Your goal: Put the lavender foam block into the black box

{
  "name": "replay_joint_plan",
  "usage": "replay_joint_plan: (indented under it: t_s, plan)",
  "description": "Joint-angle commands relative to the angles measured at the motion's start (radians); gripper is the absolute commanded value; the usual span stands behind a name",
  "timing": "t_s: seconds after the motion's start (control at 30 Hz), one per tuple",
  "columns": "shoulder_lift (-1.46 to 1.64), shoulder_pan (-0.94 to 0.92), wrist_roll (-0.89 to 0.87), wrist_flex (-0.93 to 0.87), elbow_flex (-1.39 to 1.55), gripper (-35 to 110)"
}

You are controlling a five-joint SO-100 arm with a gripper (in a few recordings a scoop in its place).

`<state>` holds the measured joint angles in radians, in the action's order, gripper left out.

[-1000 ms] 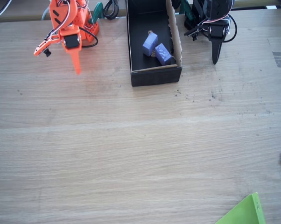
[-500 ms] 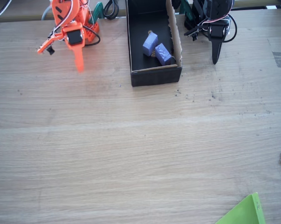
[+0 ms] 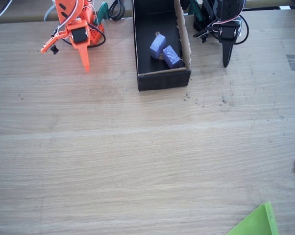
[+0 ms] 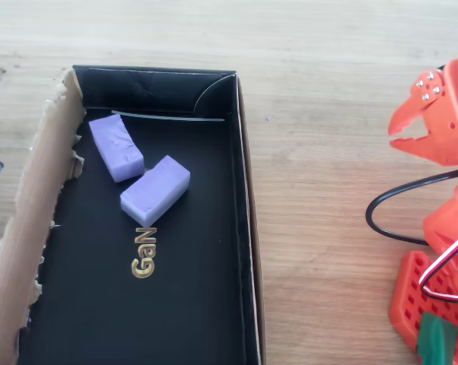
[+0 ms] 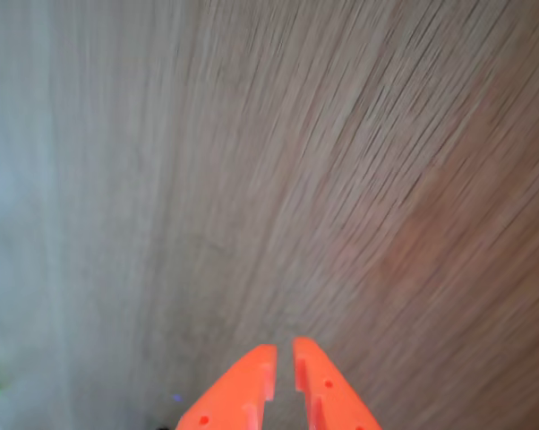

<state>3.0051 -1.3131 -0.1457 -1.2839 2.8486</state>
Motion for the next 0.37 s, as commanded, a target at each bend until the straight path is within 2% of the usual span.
replay_joint_plan:
  t_s: [0.0,0.33]
  plan:
    - [0.011,-0.003,-0.011,-0.009,0.003,0]
    - [0.034,-0.006,-0.006,-0.021,0.003,0]
